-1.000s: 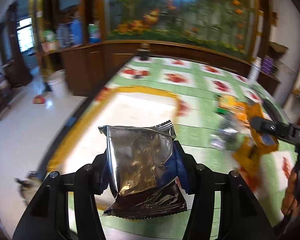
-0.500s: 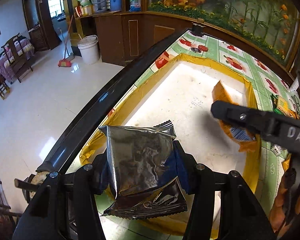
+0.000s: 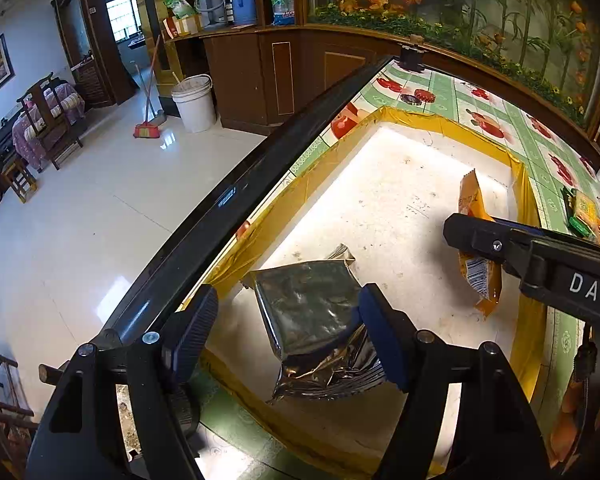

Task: Organize snacks
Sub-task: 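Carry both packets into the yellow tray box and open both grippers, then grasp a white-blue candy with the left gripper while the right grasps the yellow biscuit pack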

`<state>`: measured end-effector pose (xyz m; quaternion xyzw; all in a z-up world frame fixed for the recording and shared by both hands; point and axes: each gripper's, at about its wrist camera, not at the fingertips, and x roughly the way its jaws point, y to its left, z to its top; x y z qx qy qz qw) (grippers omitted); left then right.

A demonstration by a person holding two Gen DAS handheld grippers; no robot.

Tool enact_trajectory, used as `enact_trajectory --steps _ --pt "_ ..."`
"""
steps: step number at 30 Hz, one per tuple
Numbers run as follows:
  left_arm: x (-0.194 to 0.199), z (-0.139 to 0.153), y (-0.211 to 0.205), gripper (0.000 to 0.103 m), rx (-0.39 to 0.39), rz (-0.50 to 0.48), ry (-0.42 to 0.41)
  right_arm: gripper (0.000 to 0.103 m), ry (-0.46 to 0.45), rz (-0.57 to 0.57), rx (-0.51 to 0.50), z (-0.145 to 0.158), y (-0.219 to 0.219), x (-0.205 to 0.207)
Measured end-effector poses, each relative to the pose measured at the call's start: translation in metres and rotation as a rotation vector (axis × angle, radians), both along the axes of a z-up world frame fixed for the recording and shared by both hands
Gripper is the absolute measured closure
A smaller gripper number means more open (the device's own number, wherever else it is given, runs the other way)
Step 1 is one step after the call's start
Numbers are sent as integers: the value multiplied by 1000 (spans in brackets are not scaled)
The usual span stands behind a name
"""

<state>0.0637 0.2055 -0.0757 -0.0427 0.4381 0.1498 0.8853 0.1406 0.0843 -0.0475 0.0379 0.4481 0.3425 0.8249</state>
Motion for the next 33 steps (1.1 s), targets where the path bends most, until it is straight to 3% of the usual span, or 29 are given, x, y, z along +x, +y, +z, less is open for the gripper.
enact_trajectory --steps 3,5,6,13,16,26,29,33 --pt "-1 1 -1 28 9 7 4 53 -1 -6 4 2 -2 -1" --pt "-5 4 -1 28 6 11 -5 34 -8 -15 7 4 -5 -2" --pt "-7 6 -1 28 3 14 -11 30 -13 -20 13 6 -7 -3" --pt "-16 20 -10 28 0 1 -53 29 -41 -59 60 24 -36 -17" --pt "-19 29 -21 28 -4 -31 -78 24 -58 -82 82 30 -63 -34" --pt "-17 38 -107 24 -42 -250 -117 20 -157 -385 155 25 -216 -97" --pt "-15 33 -139 24 -51 -327 -101 15 -154 -467 75 17 -250 -110" --pt "-15 22 -182 24 -53 -431 -67 15 -121 -524 -7 2 -280 -119"
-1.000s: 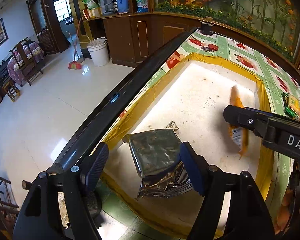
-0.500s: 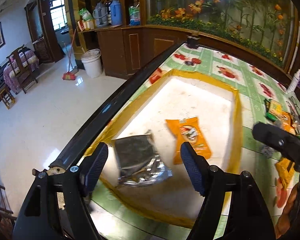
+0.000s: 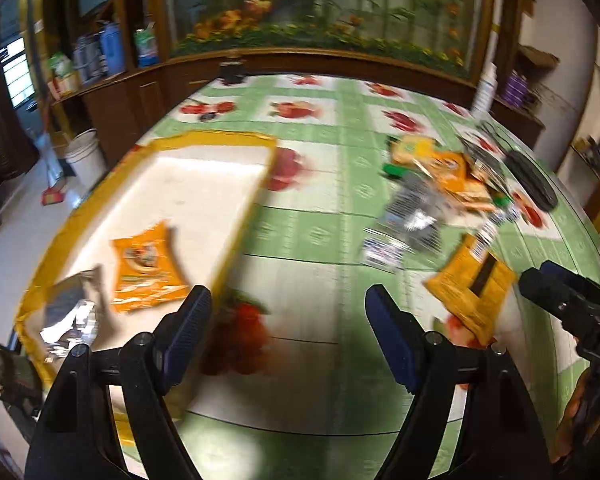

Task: Organize snacks
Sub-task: 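Grasp a white-blue candy with the left gripper while the right grasps the yellow biscuit pack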

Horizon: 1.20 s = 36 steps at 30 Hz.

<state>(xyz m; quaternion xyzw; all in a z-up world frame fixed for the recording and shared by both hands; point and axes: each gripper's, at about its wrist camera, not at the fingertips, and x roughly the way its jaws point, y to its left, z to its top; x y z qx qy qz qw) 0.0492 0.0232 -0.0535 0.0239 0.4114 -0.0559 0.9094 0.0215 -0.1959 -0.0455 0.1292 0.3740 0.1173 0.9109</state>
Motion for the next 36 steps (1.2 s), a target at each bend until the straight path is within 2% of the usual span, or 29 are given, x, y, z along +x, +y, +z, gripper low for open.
enact_trajectory --steps 3,7,12,21,25,27,30,33,36 --pt "-2 -4 -22 24 22 -56 2 15 24 -34 -28 -10 -15 -6" --pt "9 -8 -27 24 24 -53 14 15 72 -34 -35 -19 -19 -4" --pt "35 -16 -27 24 4 -36 53 15 70 57 -61 -29 -1 3" --pt "57 -33 -42 24 -36 -131 138 15 69 176 -237 -37 24 19" --pt "63 -42 -48 24 -20 -168 166 14 59 209 -257 -38 25 26" --pt "64 -44 -51 24 20 -164 149 14 62 221 -257 -37 25 29" --pt "67 -44 -54 23 30 -170 145 14 103 216 -213 -35 19 34" --pt "69 -45 -54 23 35 -171 134 13 209 109 -96 -38 5 34" --pt "72 -45 -46 23 31 -131 128 13 221 50 -69 -36 8 29"
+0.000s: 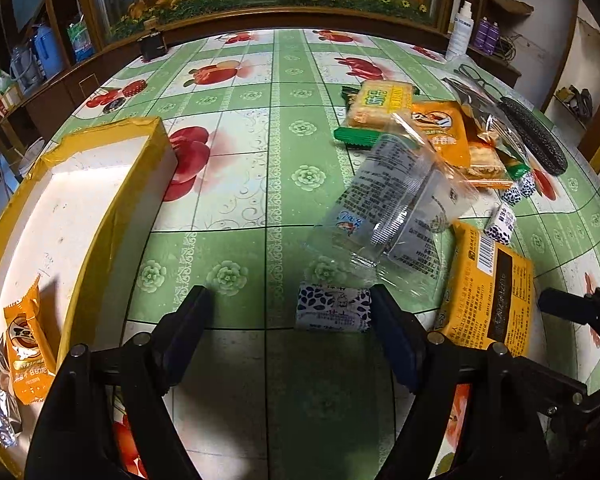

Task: Organize snacks
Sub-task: 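Grasp a white-blue candy with the left gripper while the right grasps the yellow biscuit pack, then carry the candy and yellow biscuit pack into the tray box and release both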

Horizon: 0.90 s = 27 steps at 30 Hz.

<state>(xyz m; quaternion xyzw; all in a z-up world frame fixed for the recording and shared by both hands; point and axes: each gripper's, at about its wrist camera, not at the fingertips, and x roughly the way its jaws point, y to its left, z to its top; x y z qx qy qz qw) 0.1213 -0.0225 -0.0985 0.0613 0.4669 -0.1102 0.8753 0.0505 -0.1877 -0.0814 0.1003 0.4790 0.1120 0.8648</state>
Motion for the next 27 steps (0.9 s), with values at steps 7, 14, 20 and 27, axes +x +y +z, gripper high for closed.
enact_trajectory --steps 7,14,20,27 --pt "1 3 18 50 -10 30 -11 13 14 -197 -26 0 28 10" --pt "1 3 18 52 -12 -27 -3 11 -22 -261 -163 -5 37 27" --pt "-3 3 17 65 -5 -49 -21 20 -39 -180 -179 -4 15 21" --pt "-22 5 23 73 -39 -71 -42 29 -77 -153 -157 -1 -9 3"
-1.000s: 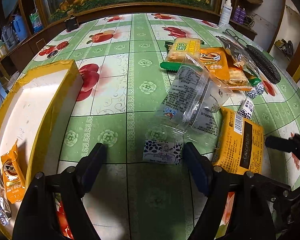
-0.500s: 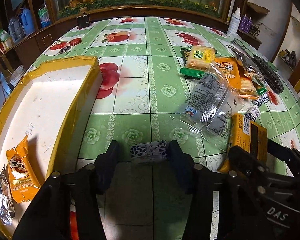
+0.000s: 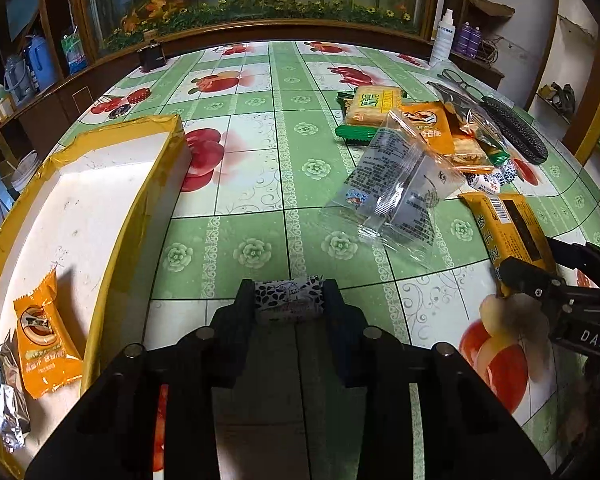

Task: Organize snacks
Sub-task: 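Carry the candy and yellow biscuit pack into the tray box and release both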

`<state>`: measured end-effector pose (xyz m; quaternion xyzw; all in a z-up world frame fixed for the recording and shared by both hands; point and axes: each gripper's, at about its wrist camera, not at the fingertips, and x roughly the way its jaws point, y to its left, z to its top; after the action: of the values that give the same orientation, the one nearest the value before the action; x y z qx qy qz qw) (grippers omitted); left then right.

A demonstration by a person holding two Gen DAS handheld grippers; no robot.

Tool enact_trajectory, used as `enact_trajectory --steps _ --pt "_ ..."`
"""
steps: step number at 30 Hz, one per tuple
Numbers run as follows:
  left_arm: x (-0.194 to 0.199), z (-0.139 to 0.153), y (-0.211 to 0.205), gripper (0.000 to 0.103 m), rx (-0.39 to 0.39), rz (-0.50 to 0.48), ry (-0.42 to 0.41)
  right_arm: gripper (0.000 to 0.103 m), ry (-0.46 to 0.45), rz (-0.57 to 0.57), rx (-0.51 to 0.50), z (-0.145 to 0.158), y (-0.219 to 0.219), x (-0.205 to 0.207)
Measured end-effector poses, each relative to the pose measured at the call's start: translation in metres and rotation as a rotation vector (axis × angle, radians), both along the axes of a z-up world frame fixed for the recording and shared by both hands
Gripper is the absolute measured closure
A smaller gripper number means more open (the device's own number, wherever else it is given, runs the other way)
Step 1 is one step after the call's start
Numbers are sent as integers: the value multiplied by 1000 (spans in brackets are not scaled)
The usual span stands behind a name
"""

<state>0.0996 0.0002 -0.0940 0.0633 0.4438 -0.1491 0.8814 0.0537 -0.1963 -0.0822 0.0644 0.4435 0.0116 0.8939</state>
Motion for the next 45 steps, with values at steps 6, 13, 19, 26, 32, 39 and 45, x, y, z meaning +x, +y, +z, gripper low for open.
enact_trajectory --steps 6,13,19,26,32,39,45 --pt "-15 9 21 73 -81 29 -5 29 -69 22 49 13 -6 -17" --pt "-30 31 29 73 -66 81 -73 29 -128 78 109 32 4 -26" --pt "-40 48 34 73 -28 135 -115 29 -145 130 123 41 23 -28" --pt "-46 63 49 72 1 201 -160 29 -163 171 131 50 41 -31" --pt "-51 66 62 72 1 240 -170 29 -173 213 131 54 57 -31" --pt "-56 70 82 72 -7 290 -180 29 -175 282 136 59 83 -27" --pt "-58 72 101 72 -8 332 -183 29 -185 350 136 65 112 -20"
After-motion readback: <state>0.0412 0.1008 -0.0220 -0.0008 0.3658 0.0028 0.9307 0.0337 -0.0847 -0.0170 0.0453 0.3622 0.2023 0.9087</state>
